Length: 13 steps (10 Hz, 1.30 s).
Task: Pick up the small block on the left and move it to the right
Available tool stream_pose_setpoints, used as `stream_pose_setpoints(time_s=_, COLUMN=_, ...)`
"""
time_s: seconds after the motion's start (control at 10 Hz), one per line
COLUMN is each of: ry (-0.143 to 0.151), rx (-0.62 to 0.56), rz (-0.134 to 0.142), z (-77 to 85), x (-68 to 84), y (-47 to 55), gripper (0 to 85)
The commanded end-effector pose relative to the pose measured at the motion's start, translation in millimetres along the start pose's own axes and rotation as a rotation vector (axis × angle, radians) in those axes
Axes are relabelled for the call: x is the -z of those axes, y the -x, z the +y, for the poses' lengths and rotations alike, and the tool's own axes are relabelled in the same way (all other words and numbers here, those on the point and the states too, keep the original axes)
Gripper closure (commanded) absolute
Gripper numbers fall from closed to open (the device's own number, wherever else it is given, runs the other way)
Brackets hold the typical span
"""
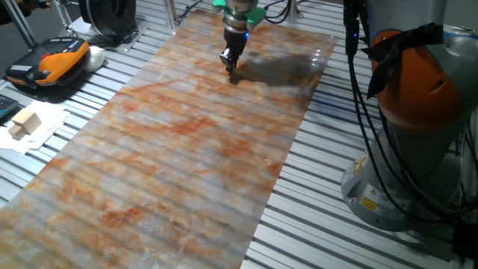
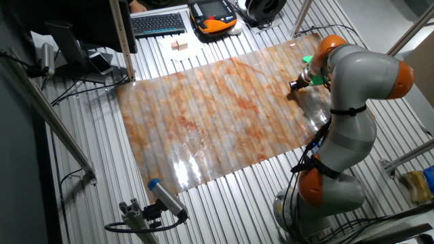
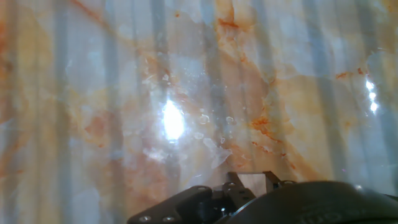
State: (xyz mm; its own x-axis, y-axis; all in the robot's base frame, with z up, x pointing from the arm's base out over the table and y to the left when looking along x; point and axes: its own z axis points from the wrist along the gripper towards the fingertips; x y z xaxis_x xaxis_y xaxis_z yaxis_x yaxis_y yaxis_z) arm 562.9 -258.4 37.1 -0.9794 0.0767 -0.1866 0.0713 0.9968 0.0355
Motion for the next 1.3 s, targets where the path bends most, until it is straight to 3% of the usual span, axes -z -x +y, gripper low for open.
stream_pose_setpoints(time_s=0.0, ry=0.002, rx=-0.001, rz=-0.001, z=3.1, x=0.6, y=0.4, gripper=85.0)
stream_pose_setpoints(time_s=0.4, ry=0.016, rx=-0.045, rz=-0.025, z=25.9, x=-5.1, y=-9.1, gripper=85.0)
stream_pose_setpoints(time_s=0.8, ry=0.003, rx=-0.081, rz=0.005, z=47.1, x=19.2, y=-5.9, gripper=85.0)
stream_pose_setpoints(time_s=1.0, ry=0.029, rx=-0.094, rz=0.014, z=53.5, x=33.5, y=-0.4, gripper=85.0)
stream_pose_setpoints(time_s=1.2, ry=0.027, rx=-0.125, rz=0.036, z=65.3, x=63.9, y=9.6, gripper=85.0)
